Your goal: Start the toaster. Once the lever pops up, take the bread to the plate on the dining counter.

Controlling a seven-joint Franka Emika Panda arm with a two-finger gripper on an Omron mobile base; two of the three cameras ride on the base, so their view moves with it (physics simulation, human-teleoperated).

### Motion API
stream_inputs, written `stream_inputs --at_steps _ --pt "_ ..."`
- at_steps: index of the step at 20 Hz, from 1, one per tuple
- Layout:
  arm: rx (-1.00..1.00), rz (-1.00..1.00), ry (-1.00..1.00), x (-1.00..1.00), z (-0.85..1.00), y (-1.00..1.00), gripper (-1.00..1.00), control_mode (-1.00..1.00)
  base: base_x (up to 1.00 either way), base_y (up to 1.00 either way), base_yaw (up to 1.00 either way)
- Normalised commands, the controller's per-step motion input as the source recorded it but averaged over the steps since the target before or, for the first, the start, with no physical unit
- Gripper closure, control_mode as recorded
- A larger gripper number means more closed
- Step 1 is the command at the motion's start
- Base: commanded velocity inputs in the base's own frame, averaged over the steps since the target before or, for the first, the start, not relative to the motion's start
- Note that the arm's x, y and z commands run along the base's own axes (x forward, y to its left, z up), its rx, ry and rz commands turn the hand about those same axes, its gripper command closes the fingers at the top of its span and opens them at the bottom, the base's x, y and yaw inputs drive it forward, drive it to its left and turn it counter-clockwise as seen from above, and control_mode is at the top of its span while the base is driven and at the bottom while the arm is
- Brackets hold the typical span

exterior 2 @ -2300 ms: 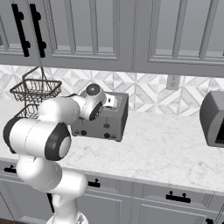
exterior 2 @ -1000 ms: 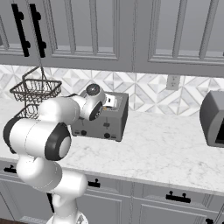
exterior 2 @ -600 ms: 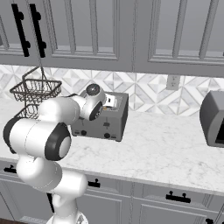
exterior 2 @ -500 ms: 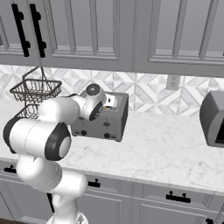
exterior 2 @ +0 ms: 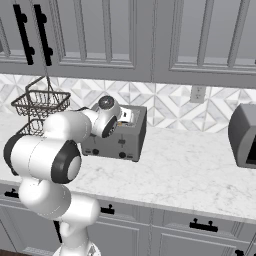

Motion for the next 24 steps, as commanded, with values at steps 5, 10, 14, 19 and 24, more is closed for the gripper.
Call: stream_inputs --at_steps 5,10,14,19,24 --pt "0.00 0.00 0.00 0.00 0.00 0.00 -1.00 -1.00 0.00 0.00 0.00" --pt "0.00 0.00 0.00 0.00 0.00 0.00 -1.00 -1.00 0.00 0.00 0.00" --pt "0.00 0.00 0.00 0.00 0.00 0.00 -1.00 -1.00 0.00 0.00 0.00" --pt "0.00 0.00 0.00 0.00 0.00 0.00 -1.00 -1.00 0.00 0.00 0.00" --pt "0.00 0.00 0.00 0.00 0.00 0.00 -1.00 -1.00 0.00 0.00 0.00"
